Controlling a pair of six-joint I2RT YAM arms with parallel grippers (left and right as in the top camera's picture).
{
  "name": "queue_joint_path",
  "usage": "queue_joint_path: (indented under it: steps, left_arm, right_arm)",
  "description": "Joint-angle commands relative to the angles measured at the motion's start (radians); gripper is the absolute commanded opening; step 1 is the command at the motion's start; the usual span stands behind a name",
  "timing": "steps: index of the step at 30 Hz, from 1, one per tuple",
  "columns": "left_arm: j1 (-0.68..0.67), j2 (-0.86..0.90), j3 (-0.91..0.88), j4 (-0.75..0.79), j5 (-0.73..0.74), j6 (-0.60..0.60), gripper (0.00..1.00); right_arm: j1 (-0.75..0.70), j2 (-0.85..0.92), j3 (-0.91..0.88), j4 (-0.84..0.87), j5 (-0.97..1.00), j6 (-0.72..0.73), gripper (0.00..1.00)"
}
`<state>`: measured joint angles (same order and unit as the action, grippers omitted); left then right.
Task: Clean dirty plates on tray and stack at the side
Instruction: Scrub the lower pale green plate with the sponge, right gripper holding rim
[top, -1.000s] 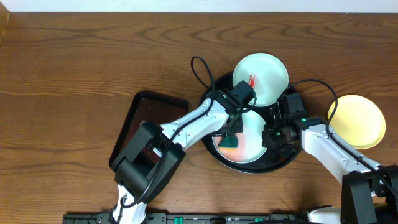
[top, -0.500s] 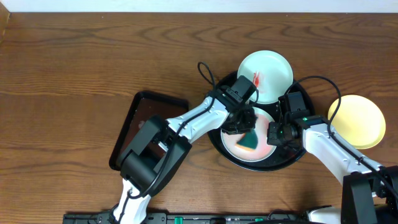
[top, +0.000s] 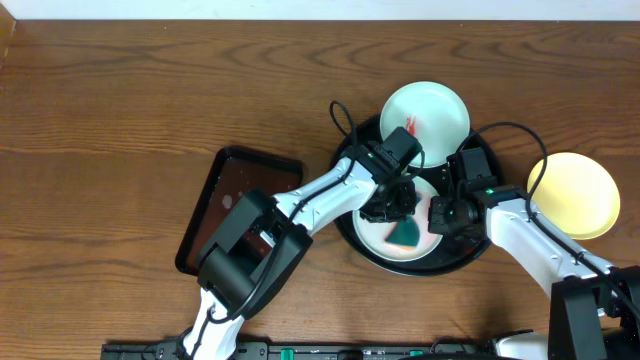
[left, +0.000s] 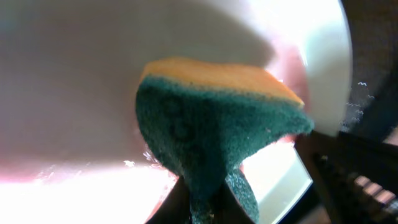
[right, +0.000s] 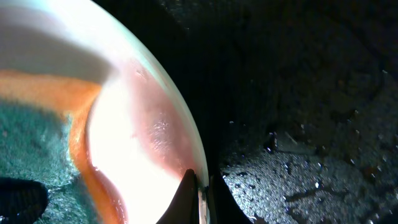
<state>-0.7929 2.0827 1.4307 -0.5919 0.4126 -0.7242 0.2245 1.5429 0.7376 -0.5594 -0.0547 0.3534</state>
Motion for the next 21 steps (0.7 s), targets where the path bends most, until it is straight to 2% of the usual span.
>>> queue_joint_path:
  steps: [1,10,16,21]
  left_arm:
    - [0.005,0.048,-0.058,-0.132,-0.294,0.013,0.08]
    - [0.042,0.048,-0.045,-0.274,-0.624,0.020,0.08]
    - [0.042,0.048,-0.045,-0.283,-0.762,0.063,0.08]
    - [0.042,0.048,-0.045,-0.290,-0.960,0.095,0.08]
  right_arm:
    - [0.019,0.041,-0.032,-0.009,-0.010,-0.010,0.01]
    - [0.019,0.041,-0.033,-0.029,0.025,0.006,0.01]
    - [0.019,0.041,-0.035,-0.042,0.056,0.009,0.01]
    - [0.019,0.041,-0.036,-0.040,0.071,0.009,0.01]
